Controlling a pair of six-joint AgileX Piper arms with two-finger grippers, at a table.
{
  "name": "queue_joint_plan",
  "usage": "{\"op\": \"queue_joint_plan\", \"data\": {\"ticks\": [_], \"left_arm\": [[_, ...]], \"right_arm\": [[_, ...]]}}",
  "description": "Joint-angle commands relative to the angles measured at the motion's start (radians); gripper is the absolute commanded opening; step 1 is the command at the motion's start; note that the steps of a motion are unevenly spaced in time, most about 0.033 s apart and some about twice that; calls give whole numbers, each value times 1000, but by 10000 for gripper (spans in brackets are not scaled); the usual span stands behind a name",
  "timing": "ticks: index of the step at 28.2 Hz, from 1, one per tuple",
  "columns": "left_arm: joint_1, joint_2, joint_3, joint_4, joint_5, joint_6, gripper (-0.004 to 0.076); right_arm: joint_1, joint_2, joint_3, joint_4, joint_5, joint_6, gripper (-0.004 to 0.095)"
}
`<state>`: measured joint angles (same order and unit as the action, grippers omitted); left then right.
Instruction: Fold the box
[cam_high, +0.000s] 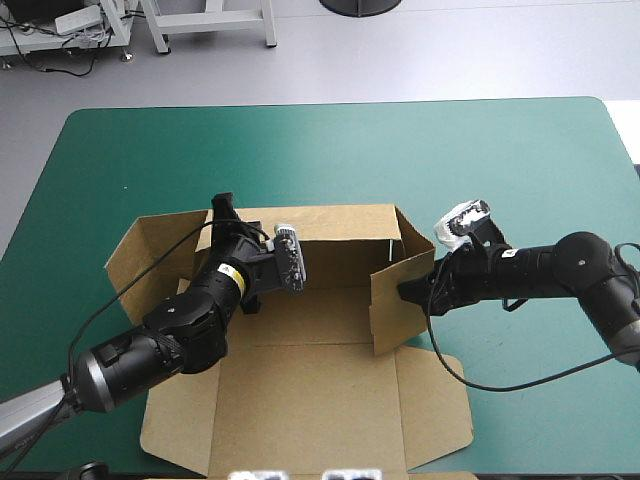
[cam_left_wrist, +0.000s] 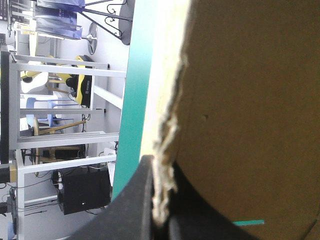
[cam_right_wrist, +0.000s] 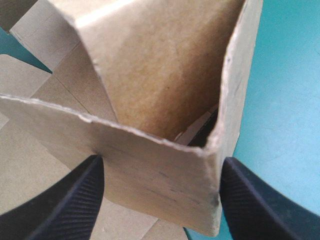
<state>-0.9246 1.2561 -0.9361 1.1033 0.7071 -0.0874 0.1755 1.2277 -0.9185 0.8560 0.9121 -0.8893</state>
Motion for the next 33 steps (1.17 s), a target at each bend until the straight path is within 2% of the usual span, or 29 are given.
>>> {"op": "queue_joint_plan", "data": {"ticks": [1,13,18,25,28,29,31,33], "left_arm": [[-5,-23,-27,17,-21,-25,-6],[-5,-23,-27,17,-20,-25,-6],[-5,-23,-27,17,-18,-25,-6],[-5,-23,-27,17,-16,-37,-6],[-5,-23,-27,25,-16,-50,-6],[-5,-23,-27,39,-16,-51,-6],[-5,-19,-27,59,-12,-67,-6],[-5,-12,-27,71,-2,-90,-6]], "right_arm": [[45,-24,-22,47,-35,-16,587],[266,-24,-22,-203,-249,266,583],[356,-24,-22,-369,-324,485,572],[505,-24,-22,-684,-414,855,570],[558,-22,-22,-856,-424,1054,563],[591,-22,-22,-993,-424,1192,529],[621,-22,-22,-1178,-415,1356,500],[629,-22,-22,-1220,-417,1400,500]]}}
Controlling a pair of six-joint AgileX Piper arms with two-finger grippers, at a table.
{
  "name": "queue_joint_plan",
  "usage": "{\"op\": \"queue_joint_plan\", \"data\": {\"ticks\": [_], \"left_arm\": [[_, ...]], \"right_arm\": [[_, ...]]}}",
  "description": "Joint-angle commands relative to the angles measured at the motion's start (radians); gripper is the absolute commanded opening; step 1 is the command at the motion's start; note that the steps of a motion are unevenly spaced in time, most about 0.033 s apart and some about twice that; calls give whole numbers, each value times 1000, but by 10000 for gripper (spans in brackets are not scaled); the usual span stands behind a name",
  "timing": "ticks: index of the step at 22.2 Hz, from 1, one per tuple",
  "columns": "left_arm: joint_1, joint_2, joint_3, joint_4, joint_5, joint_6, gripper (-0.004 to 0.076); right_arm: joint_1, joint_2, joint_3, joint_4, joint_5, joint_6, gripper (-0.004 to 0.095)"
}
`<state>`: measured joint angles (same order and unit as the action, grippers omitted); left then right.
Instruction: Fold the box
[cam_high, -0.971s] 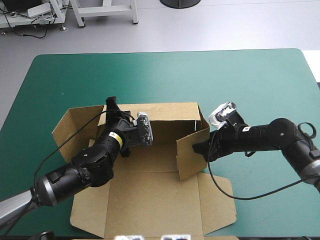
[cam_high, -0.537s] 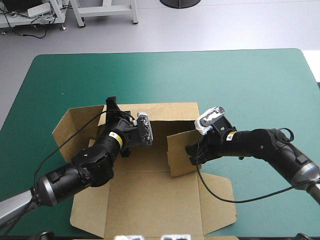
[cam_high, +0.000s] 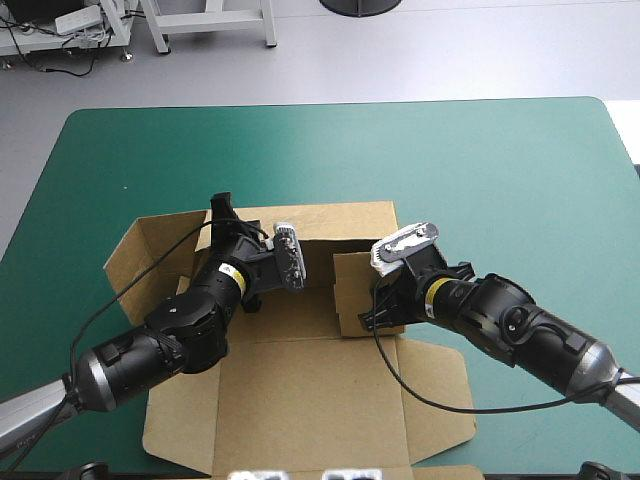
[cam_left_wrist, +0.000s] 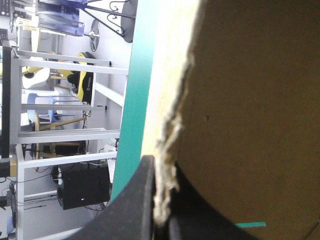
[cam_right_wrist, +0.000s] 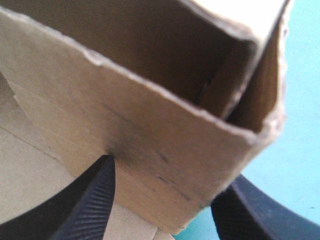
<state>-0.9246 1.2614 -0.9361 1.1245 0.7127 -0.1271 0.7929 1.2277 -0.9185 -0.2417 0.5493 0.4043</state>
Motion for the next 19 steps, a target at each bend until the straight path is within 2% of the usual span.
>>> {"op": "queue_joint_plan", "data": {"ticks": [1,4,10,15,19], "left_arm": [[-5,-7,-27,52,-6,-58,-6],[-5,6,-27,63,-7,-72,-6],[-5,6,-33,148,33,-150,-6],[-5,6,-37,154,33,-157,-6],[-5,6,-37,154,31,-168,-6]], "right_arm": [[12,-22,-22,-127,-71,124,499],[12,-20,-22,-160,-124,171,499],[12,50,-22,-237,-137,265,491],[12,51,-26,-338,-170,351,398],[12,66,-33,-366,-189,357,361]]}}
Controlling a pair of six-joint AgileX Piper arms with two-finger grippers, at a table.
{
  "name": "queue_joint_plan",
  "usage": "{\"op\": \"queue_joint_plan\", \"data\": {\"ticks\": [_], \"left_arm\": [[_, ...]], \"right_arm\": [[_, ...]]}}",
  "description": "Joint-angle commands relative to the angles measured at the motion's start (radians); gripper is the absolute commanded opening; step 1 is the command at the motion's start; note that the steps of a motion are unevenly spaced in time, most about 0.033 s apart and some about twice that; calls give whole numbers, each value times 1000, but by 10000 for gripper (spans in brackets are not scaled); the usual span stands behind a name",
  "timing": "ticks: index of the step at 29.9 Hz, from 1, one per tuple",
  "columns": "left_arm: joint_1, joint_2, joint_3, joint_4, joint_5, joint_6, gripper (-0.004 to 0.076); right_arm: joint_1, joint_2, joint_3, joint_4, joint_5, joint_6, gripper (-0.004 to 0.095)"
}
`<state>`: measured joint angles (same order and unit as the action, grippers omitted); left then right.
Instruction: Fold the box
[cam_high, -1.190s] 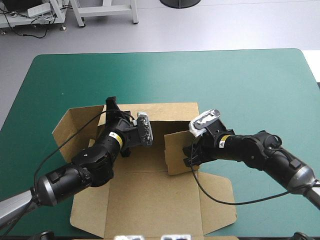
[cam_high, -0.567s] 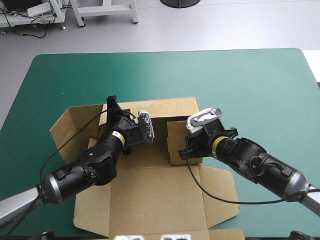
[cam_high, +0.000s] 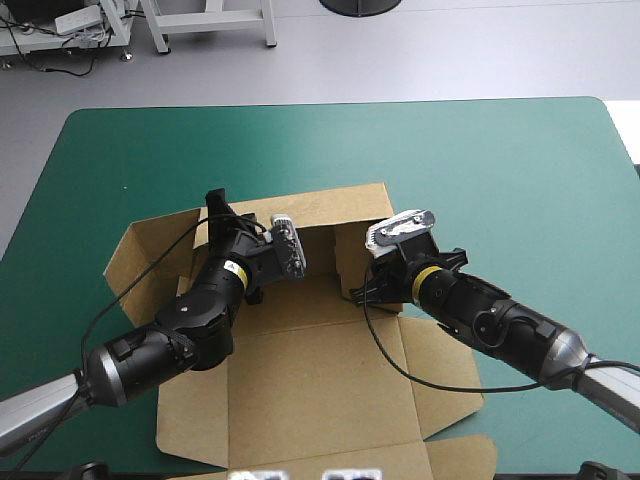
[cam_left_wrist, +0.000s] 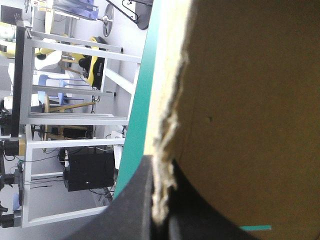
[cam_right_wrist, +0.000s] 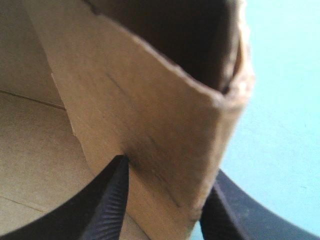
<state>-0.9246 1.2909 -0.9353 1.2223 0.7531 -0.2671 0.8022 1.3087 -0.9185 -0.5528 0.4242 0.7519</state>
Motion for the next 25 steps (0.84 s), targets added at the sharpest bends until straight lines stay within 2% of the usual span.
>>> {"op": "queue_joint_plan", "data": {"ticks": [1,5,8,9,20,23,25], "left_arm": [[-5,-24,-38,58,-9,-28,-6],[-5,-24,-38,59,-11,-29,-6],[-5,-24,-38,63,-5,-29,-6],[-5,-24,-38,63,-5,-29,-6],[-5,-24,-38,88,-5,-57,-1],[-8,-32,-38,97,-12,-57,67],[-17,-44,-38,101,-15,-57,171]], "right_arm": [[2,-10,-33,-55,-60,10,337],[2,25,-33,-74,-78,12,191],[2,36,-33,-74,-112,12,-6],[2,37,-33,-74,-112,14,-21],[2,37,-46,-104,-86,49,-14],[2,37,-67,-104,-74,49,-13],[2,37,-82,-104,-65,49,-13]]}}
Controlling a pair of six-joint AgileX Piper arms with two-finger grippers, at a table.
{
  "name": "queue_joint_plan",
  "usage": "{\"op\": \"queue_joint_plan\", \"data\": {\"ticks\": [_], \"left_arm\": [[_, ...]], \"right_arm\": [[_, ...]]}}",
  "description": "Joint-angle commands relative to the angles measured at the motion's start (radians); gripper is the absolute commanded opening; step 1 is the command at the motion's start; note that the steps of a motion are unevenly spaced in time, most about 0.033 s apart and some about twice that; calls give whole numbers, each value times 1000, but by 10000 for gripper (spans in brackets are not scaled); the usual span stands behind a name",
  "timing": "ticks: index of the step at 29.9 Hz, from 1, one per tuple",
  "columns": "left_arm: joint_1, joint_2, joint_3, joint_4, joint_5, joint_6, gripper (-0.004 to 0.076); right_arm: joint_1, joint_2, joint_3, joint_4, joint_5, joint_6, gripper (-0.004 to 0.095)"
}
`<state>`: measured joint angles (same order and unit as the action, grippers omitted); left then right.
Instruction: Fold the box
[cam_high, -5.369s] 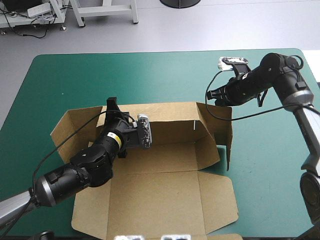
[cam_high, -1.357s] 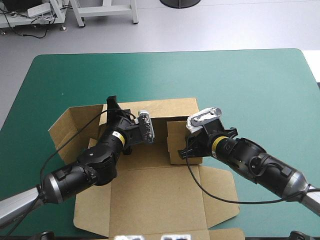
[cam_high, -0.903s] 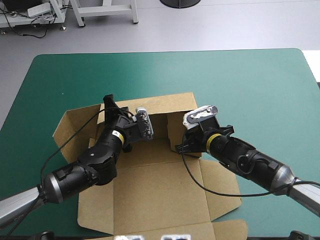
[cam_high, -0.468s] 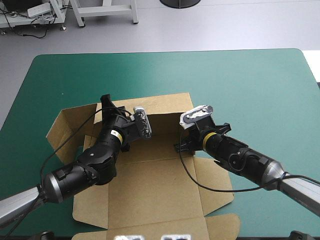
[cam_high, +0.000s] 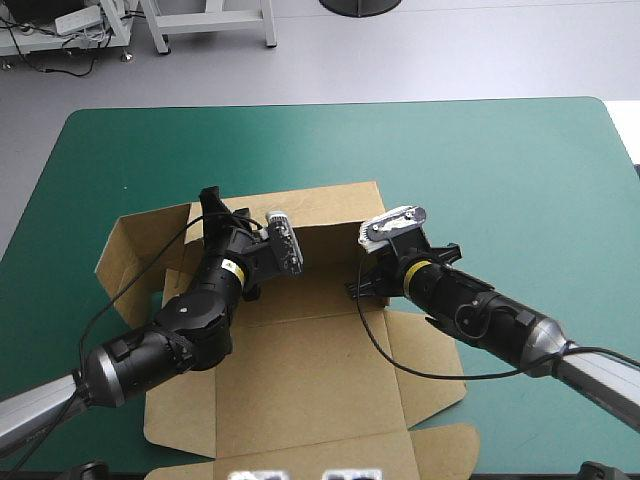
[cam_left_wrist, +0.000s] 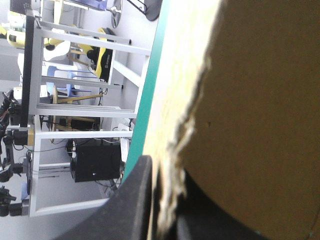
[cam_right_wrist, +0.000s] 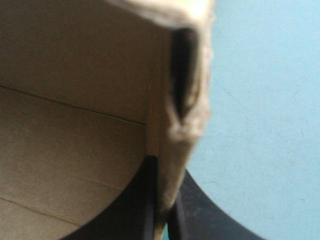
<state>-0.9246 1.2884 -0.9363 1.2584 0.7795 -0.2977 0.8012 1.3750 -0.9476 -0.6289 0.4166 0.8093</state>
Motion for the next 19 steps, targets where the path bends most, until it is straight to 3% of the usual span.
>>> {"op": "queue_joint_plan", "data": {"ticks": [1,4,6,11,19], "left_arm": [[-21,-46,-37,65,-41,-24,222],[-38,-63,-37,84,-31,-24,401],[-47,-69,-37,102,-25,-26,446],[-88,-86,-37,123,-7,-26,446],[-196,-86,-37,116,121,-28,445]], "right_arm": [[3,-29,-55,-28,-53,-8,-14],[3,-28,-65,-32,-43,-8,-14],[2,-20,-65,-32,-43,-8,-14],[2,1,-86,-30,-18,-2,-14],[-21,42,-178,-12,36,-13,-16]]}}
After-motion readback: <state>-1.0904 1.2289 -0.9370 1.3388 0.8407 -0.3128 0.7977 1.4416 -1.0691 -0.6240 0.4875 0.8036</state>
